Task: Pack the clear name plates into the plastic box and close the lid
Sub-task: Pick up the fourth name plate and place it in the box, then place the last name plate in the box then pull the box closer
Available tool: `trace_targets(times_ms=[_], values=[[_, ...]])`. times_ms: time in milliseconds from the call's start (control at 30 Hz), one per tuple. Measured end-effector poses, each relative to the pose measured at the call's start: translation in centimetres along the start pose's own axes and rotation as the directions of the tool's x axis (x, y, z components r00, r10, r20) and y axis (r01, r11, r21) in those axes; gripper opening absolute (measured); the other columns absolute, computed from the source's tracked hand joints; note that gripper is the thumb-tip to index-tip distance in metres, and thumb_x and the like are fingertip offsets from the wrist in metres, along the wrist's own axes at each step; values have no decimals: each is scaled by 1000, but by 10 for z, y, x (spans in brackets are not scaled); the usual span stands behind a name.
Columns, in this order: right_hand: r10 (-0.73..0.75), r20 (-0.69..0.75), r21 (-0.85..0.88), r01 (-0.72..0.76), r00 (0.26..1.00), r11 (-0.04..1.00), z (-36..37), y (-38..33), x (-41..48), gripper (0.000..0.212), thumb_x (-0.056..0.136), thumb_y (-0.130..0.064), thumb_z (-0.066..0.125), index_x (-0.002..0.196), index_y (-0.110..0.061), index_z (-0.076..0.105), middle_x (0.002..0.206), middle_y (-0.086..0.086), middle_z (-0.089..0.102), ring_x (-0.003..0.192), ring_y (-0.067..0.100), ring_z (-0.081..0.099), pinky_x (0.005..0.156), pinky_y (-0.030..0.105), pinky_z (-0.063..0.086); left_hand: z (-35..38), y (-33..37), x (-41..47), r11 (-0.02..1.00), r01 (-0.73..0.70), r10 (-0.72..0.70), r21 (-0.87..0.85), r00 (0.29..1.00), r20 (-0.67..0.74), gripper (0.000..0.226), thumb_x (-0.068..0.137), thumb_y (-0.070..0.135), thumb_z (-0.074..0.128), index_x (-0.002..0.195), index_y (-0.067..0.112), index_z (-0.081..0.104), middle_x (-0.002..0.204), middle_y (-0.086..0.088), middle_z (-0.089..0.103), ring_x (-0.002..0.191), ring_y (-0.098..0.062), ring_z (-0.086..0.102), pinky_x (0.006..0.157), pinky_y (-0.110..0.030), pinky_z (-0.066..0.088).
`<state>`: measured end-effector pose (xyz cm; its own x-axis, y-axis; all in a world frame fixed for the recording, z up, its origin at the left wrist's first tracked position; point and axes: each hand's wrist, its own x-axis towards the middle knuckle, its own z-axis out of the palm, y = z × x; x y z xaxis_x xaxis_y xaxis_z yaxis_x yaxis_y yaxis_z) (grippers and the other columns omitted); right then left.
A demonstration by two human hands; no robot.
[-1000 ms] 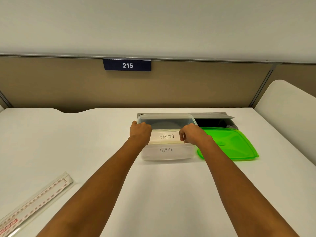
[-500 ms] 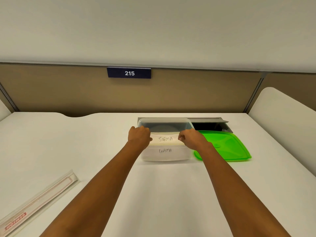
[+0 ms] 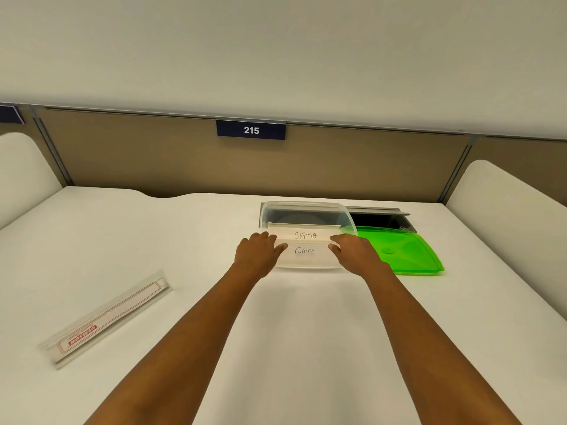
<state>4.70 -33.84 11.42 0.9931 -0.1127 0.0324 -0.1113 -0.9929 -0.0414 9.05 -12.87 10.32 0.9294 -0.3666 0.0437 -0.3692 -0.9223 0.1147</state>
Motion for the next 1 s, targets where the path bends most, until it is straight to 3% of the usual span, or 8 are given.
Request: trace_targets(times_ms=[133,233,367,500,667,833,1000], values=[[-17,-30,-37,16,999,999,6,-8,-11,46,100,-34,38,141,-14,41,146,6,46,133,25,45,106,38,38,3,-7,-22,1000,-13,14,-19,999,38,57,100,48,23,149,19,26,157,-7,27,143,-27,29,112,-41,31],[-76,-129,-59,69,989,996,9,-20,-16,44,99,-33,41,140,-16,43,147,4,46,134,22,43,108,35,35,3,-21,-36,999,23,-23,-33,1000,5,57,100,48,23,150,20,23,160,-7,20,146,-26,22,116,-41,24],[-109,-278,101,142,954,985,8,-49,-18,38,98,-27,45,134,-16,51,138,5,54,127,23,49,105,33,37,2,-46,-56,988,122,-130,-92,988,-86,56,100,46,25,148,18,27,159,-7,23,146,-25,23,117,-39,21],[-115,-306,276,203,945,939,11,-95,-18,35,98,-26,45,131,-16,55,138,5,55,129,23,47,107,32,38,0,-78,-76,951,255,-287,-178,938,-192,51,101,42,28,145,16,35,155,-9,31,144,-25,28,116,-38,22],[-142,-233,543,250,962,802,21,-158,-15,31,97,-22,48,126,-14,56,124,6,62,119,23,52,97,32,42,-3,-123,-107,831,423,-535,-360,786,-311,46,102,36,31,138,13,47,147,-8,45,138,-25,37,112,-38,26],[-231,-121,661,252,965,706,38,-216,-14,32,96,-24,50,126,-14,55,121,6,62,113,23,55,93,28,41,-2,-171,-141,639,519,-760,-568,538,-363,41,100,27,36,132,7,52,137,-10,55,130,-29,46,108,-40,29],[-301,-51,708,247,952,661,58,-259,-11,34,97,-24,48,129,-14,53,122,6,61,115,22,54,95,31,42,8,-212,-171,377,537,-919,-755,316,-234,42,100,28,35,134,7,49,137,-16,53,130,-34,44,108,-45,31]])
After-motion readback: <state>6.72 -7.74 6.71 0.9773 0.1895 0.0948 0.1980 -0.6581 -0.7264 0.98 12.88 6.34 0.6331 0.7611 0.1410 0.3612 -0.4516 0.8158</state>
